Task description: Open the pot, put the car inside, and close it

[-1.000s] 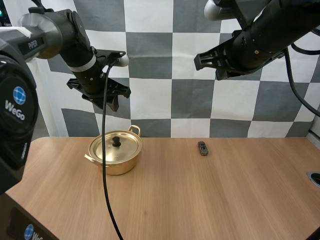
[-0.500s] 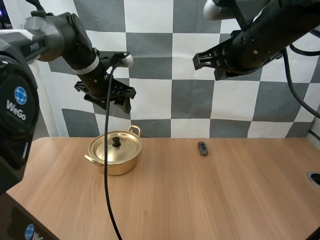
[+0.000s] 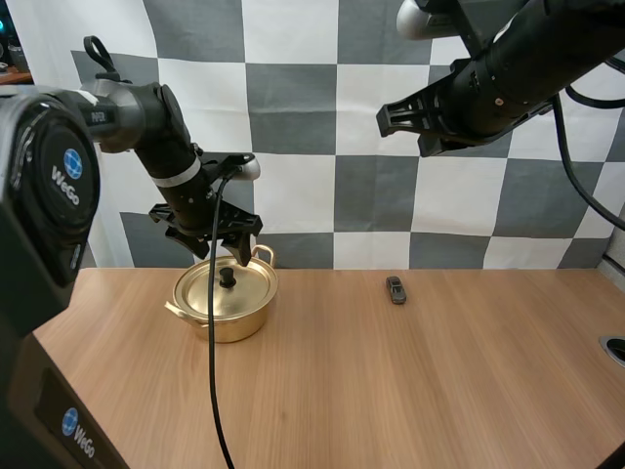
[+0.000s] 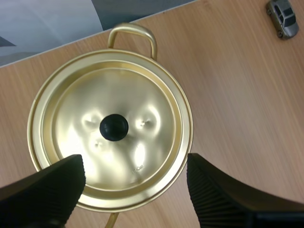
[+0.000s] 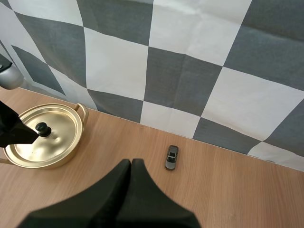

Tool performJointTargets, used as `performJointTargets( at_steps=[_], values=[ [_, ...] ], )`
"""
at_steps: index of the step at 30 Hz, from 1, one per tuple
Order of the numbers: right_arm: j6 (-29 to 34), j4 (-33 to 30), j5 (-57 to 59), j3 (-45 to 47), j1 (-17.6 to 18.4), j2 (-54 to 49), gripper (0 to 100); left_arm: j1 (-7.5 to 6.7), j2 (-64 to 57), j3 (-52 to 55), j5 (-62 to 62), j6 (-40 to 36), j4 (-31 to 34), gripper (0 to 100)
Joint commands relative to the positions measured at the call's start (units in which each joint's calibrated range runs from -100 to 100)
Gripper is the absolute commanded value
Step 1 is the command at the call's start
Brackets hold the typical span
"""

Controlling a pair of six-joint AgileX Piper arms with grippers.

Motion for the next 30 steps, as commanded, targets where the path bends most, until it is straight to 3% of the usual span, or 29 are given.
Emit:
performJointTargets(
  at_steps=[1,30],
  values=[
    [-0.1,0.0,0.1,0.0,0.0,0.0,0,0.0,0.4,0.0,-2.4,0.0,0.0,100],
    [-0.1,0.0,0.1,0.0,0.0,0.0,0,0.0,10.7,0.0,-13.3,1.7,0.1,100]
  ],
)
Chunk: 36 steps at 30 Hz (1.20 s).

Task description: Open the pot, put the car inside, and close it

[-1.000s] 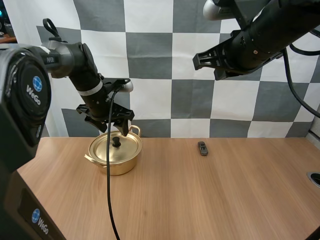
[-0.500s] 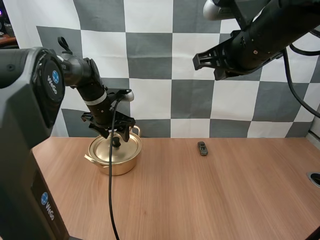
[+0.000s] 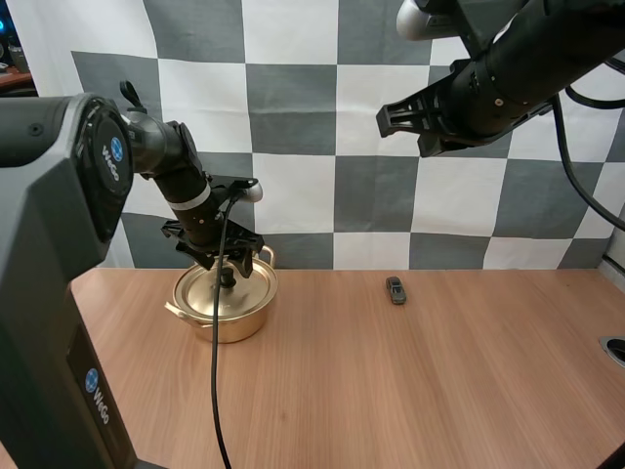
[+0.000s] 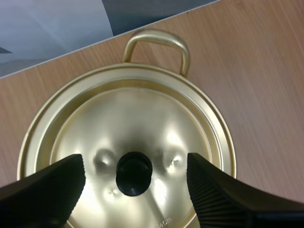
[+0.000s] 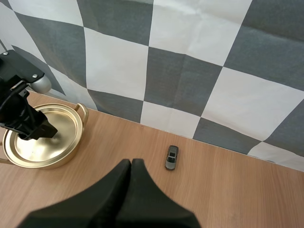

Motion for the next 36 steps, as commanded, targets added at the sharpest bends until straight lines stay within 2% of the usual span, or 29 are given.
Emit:
performJointTargets(
  at_steps=[1,15,27,36],
  values=[
    [-0.1,0.0,0.1,0.0,0.0,0.0,0,0.0,0.5,0.0,0.2,0.0,0.1,100],
    [-0.1,0.0,0.1,0.0,0.0,0.0,0,0.0,2.4,0.0,-0.5,0.0,0.0,100],
    [-0.1,0.1,0.1,0.0,0.0,0.0,0,0.0,2.4,0.0,-7.5,0.1,-0.2,100],
    [-0.1,1.1,0.1,0.0,0.0,0.0,0,0.0,2.4,0.0,-5.5,1.2,-0.4,100]
  ],
)
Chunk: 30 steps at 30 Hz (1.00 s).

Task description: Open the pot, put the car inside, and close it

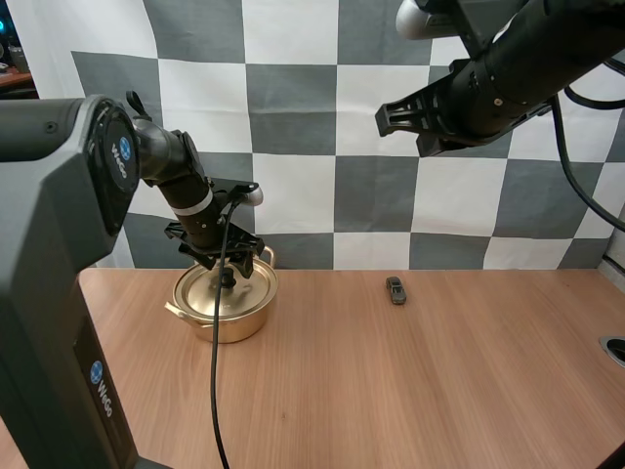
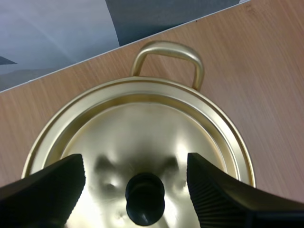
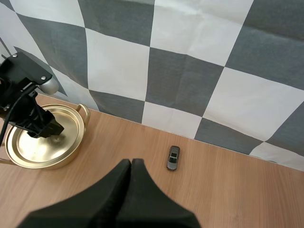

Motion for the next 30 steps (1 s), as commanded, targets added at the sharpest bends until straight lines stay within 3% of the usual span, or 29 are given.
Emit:
performJointTargets(
  at_steps=[1,30],
  values=[
    [-0.1,0.4,0.1,0.0,0.0,0.0,0,0.0,0.0,0.0,1.3,0.0,0.0,100],
    [-0.1,0.5,0.1,0.0,0.0,0.0,0,0.0,2.9,0.0,7.2,0.3,0.0,100]
  ],
)
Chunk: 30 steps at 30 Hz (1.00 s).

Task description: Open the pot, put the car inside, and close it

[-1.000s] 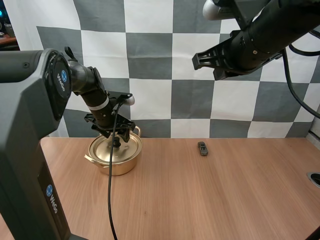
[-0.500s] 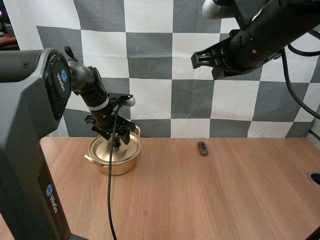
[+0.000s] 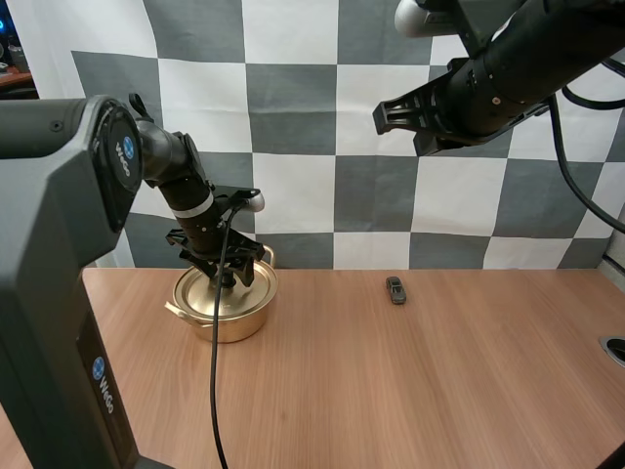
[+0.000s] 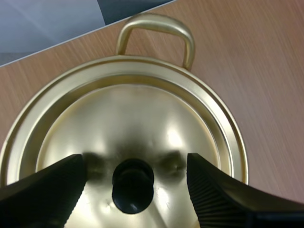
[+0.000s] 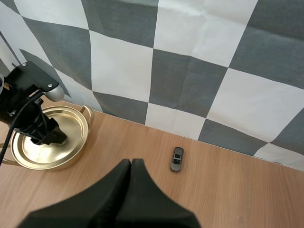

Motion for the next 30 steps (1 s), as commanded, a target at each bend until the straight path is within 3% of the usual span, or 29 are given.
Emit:
performJointTargets(
  at_steps=[1,15,20,22,30],
  values=[
    [-0.1,0.0,0.1,0.0,0.0,0.0,0,0.0,0.7,0.1,0.7,-0.1,0.0,100],
    [-0.1,0.1,0.1,0.0,0.0,0.0,0,0.0,0.8,0.1,0.9,-1.0,-0.1,100],
    [-0.1,0.4,0.1,0.0,0.0,0.0,0,0.0,0.8,0.1,0.7,-4.0,0.1,23],
    [-0.1,0.5,0.1,0.0,0.0,0.0,0,0.0,0.8,0.1,0.7,-4.2,0.3,0],
    [-0.1,1.2,0.1,0.0,0.0,0.0,0,0.0,0.8,0.1,-0.3,-4.2,1.1,0]
  ],
)
